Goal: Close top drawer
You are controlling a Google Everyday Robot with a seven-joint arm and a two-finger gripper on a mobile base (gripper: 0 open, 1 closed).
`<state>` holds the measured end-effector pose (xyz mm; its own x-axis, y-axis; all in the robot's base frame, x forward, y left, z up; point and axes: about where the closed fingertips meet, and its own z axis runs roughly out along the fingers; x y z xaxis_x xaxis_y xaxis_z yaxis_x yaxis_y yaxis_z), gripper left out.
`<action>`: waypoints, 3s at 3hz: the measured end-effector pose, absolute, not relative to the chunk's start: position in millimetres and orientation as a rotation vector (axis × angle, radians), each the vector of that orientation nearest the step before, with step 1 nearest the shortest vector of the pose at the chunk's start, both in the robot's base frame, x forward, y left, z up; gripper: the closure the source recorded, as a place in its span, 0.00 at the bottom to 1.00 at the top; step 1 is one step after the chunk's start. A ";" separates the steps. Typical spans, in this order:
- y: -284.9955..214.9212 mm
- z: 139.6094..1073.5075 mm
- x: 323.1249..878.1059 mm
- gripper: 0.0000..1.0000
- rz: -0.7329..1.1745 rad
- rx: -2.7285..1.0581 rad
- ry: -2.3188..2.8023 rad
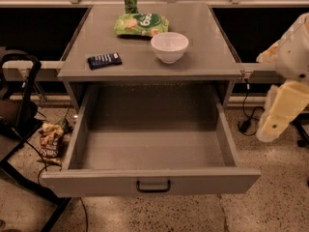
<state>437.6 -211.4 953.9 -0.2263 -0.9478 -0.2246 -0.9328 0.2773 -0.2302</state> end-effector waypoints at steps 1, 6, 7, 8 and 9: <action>-197.2 904.2 425.4 0.18 0.001 -1.690 2.245; -97.3 625.5 347.0 1.00 0.313 -1.538 2.199; -91.8 615.4 369.1 1.00 0.257 -1.523 2.148; -88.6 616.9 382.6 1.00 0.232 -1.501 2.109; -84.1 633.5 412.0 1.00 0.176 -1.474 2.043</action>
Offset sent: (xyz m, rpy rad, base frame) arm -0.0929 0.0436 -0.2281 0.2318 0.1292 -0.0677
